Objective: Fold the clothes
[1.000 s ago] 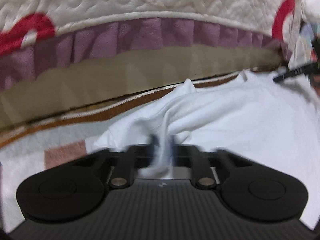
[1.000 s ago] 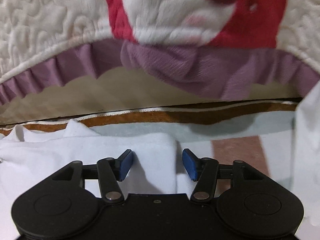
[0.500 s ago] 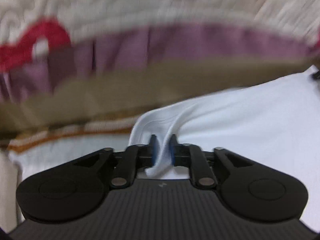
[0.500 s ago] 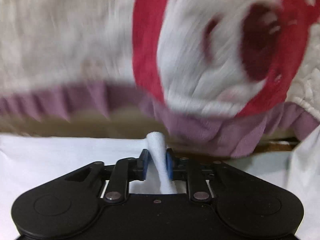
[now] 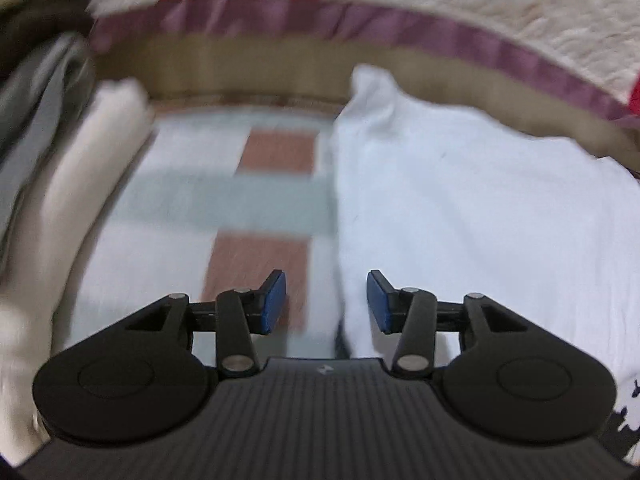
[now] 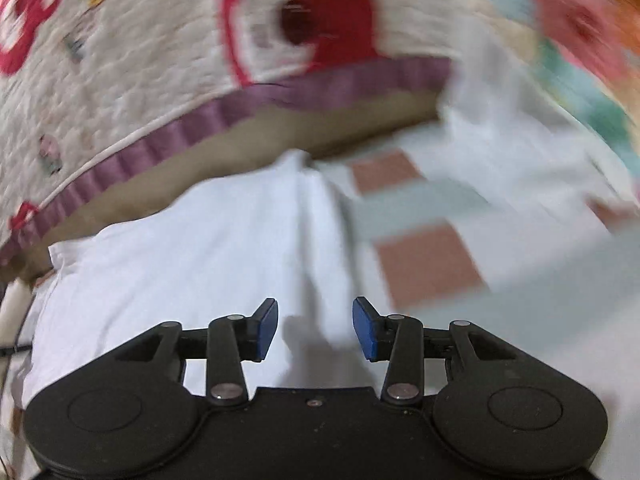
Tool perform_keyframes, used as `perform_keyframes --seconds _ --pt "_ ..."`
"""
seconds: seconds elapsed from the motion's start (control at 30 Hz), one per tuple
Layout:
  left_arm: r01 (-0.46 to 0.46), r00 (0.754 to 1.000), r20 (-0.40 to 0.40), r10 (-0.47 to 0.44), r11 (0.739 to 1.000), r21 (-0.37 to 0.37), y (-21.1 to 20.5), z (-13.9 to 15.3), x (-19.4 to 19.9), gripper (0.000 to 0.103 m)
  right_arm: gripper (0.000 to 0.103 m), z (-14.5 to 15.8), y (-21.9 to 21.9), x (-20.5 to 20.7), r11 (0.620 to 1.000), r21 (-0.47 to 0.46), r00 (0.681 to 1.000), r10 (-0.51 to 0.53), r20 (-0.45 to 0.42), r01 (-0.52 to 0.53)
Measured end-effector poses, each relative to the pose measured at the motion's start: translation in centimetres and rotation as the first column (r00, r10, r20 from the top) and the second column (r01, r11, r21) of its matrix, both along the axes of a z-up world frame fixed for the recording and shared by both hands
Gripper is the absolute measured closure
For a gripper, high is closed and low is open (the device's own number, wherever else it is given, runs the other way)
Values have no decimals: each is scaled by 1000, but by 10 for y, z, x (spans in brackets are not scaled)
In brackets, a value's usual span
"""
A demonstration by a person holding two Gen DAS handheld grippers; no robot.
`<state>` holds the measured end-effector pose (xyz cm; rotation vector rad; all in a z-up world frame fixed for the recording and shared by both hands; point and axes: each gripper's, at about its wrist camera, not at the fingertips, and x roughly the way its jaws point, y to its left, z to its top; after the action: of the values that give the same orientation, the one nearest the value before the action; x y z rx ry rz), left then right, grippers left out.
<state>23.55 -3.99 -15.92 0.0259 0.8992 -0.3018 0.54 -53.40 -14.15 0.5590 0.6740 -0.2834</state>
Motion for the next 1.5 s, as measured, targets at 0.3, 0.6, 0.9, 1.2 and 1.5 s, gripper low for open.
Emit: perform_keyframes --seconds 0.3,0.6,0.9,1.2,1.5 --pt "-38 986 -167 -7 963 -265 20 -10 -39 56 55 -43 12 -84 918 383 987 -139 78 99" --pt "-32 995 -98 10 973 -227 6 -12 -50 49 71 -77 7 -53 816 552 963 -257 75 175" --pt "-2 999 -43 -3 995 -102 10 -10 -65 97 99 -40 22 -51 957 240 980 -183 76 160" --pt "13 1000 5 -13 1000 3 -4 16 -89 95 99 -52 24 -58 953 216 973 -227 39 213" --pt "371 928 81 -363 917 -148 -124 45 -104 88 98 -51 31 -60 963 124 971 -241 8 238"
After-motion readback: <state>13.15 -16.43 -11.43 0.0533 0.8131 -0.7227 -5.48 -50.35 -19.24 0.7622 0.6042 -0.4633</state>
